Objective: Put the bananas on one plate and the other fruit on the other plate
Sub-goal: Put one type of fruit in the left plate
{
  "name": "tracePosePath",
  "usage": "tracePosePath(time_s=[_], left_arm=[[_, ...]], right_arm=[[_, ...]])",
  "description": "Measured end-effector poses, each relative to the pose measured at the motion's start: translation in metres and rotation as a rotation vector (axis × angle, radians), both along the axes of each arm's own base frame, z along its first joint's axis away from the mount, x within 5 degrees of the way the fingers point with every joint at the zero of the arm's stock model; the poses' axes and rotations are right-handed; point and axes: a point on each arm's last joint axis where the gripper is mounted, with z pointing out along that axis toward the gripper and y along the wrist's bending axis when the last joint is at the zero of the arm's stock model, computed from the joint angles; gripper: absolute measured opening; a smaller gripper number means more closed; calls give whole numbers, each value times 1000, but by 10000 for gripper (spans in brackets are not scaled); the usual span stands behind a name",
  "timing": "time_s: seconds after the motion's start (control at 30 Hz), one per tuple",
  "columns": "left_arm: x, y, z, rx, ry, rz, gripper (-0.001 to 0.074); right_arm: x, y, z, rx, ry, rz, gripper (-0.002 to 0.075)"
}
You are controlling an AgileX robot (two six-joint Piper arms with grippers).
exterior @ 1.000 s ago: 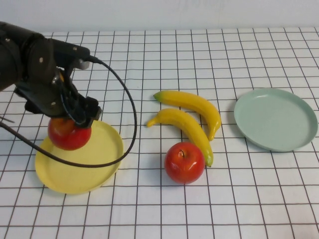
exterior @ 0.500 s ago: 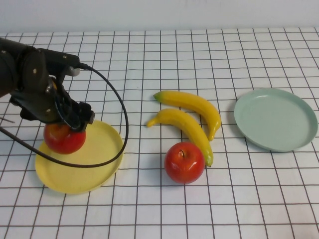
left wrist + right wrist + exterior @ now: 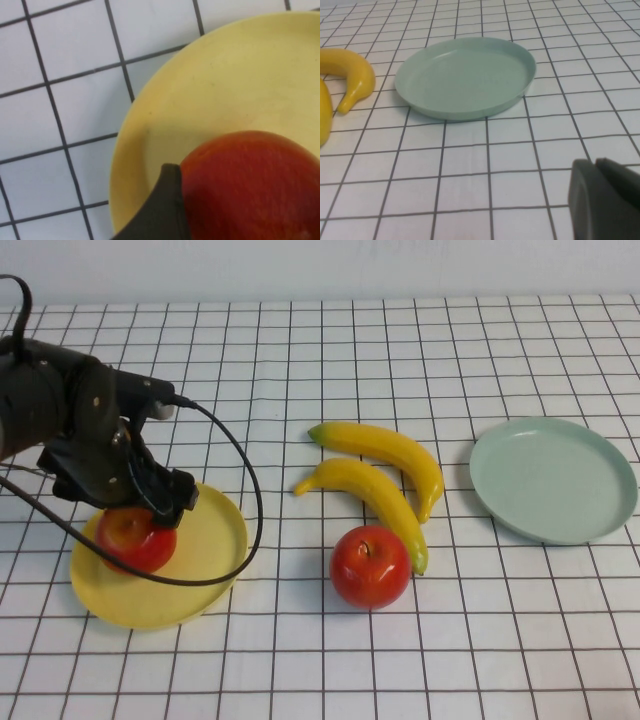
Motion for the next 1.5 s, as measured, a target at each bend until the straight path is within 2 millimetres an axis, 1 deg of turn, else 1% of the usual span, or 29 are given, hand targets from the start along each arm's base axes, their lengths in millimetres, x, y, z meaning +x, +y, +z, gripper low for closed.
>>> tracePosePath(time_s=[0.1, 0.17, 0.27, 0.33, 0.4, 0.5, 0.63, 0.77, 1.0, 1.1, 1.23, 1.37, 1.5], left_arm=[[-2, 1, 6, -4, -16, -1, 668], [-5, 2, 17, -8, -32, -2, 668], [-8, 2, 42, -30, -73, -3, 668], [-11, -1, 60, -89, -89, 6, 668], [-15, -8, 76, -183, -94, -11, 668], [-22, -30, 86, -260, -87, -152, 668], [-31, -67, 76, -258, -62, -317, 668], [-38, -103, 56, -217, -26, -442, 668], [-45, -149, 26, -174, 39, -562, 668], [-47, -163, 20, -166, 49, -597, 668], [-48, -175, 22, -166, 45, -630, 669], [-49, -180, 26, -169, 35, -646, 668], [-49, -184, 19, -162, 55, -654, 669]], right_arm=[[0, 0, 0, 0, 0, 0, -15], [0, 0, 0, 0, 0, 0, -15], [0, 0, 0, 0, 0, 0, -15], [0, 0, 0, 0, 0, 0, -15], [0, 0, 0, 0, 0, 0, -15], [0, 0, 0, 0, 0, 0, -15], [0, 0, 0, 0, 0, 0, -15], [0, 0, 0, 0, 0, 0, -15], [0, 0, 0, 0, 0, 0, -15], [0, 0, 0, 0, 0, 0, -15], [0, 0, 0, 0, 0, 0, -15], [0, 0, 0, 0, 0, 0, -15], [0, 0, 0, 0, 0, 0, -15]])
